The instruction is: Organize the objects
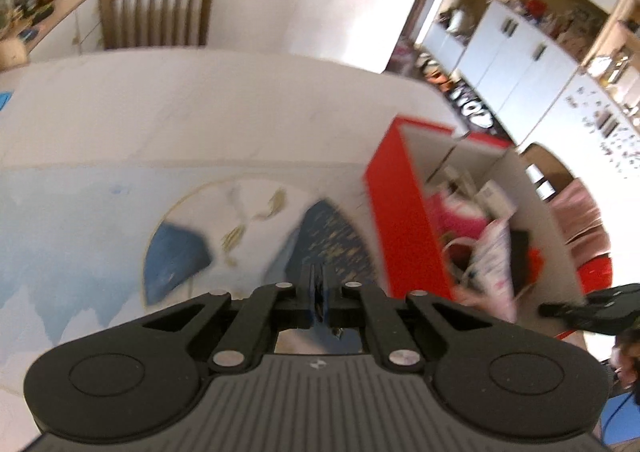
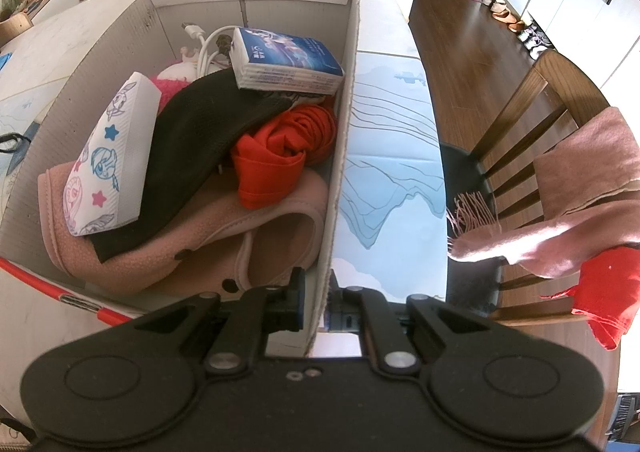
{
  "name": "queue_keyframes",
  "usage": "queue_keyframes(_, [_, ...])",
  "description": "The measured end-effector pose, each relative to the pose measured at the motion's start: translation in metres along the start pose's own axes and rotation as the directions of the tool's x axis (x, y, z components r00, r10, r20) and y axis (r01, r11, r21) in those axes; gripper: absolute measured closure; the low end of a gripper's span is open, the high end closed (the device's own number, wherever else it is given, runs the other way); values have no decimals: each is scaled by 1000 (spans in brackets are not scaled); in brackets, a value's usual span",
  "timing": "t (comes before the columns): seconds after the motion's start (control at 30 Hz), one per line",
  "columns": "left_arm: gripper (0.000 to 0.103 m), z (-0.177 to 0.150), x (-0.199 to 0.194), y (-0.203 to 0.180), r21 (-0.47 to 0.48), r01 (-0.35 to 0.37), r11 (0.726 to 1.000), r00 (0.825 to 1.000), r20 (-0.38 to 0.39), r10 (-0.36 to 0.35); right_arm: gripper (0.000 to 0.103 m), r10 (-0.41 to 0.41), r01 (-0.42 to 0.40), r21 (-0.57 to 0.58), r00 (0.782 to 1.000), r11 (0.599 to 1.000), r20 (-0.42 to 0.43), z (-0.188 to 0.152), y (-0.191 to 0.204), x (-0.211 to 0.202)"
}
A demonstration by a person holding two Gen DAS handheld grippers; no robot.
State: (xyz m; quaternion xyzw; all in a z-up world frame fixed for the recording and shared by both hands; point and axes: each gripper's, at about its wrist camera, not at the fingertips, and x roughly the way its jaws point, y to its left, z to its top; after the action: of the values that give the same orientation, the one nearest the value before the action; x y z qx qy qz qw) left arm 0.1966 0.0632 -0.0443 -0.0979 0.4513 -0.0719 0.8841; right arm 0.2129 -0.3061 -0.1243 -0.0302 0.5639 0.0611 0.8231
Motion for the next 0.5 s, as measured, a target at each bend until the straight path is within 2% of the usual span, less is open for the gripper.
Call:
queue_keyframes(0.17, [101, 28, -13, -30, 68, 68, 995, 996, 55, -72, 96, 0, 0, -1, 1000, 1000, 0, 0, 0, 0])
queue_keyframes(0.3, [101, 46, -15, -49, 128, 87, 988, 992, 81, -98, 96, 3, -3, 0, 1000, 1000, 10, 1, -1, -3])
queue_keyframes(0.4, [101, 44, -9, -56, 168, 78, 983, 994, 59, -89, 96, 12, -12, -2, 1000, 1000, 17, 2, -3, -6])
queue_keyframes(0.5, [101, 34, 2, -54, 182, 105, 978, 994, 6, -108, 97, 13, -13, -5, 1000, 1000, 16, 3, -4, -5])
